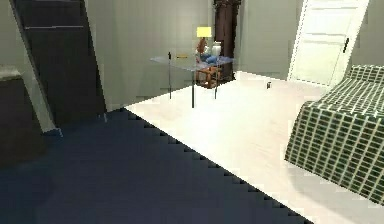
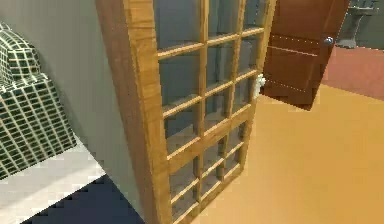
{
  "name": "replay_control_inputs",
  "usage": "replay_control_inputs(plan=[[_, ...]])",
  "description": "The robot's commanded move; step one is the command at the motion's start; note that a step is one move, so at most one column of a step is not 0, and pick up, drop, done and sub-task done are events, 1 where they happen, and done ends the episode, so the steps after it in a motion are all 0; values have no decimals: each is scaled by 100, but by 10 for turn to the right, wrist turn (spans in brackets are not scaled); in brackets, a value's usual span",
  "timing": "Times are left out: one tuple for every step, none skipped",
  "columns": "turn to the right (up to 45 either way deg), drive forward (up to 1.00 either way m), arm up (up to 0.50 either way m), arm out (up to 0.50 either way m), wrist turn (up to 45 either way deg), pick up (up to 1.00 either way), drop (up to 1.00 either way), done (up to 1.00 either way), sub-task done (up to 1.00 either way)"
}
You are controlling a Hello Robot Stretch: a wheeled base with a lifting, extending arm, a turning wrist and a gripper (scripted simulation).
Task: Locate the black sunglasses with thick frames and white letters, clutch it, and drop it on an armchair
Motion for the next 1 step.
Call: replay_control_inputs(plan=[[-240, 0, 0, 0, 0, 0, 0, 0, 0]])
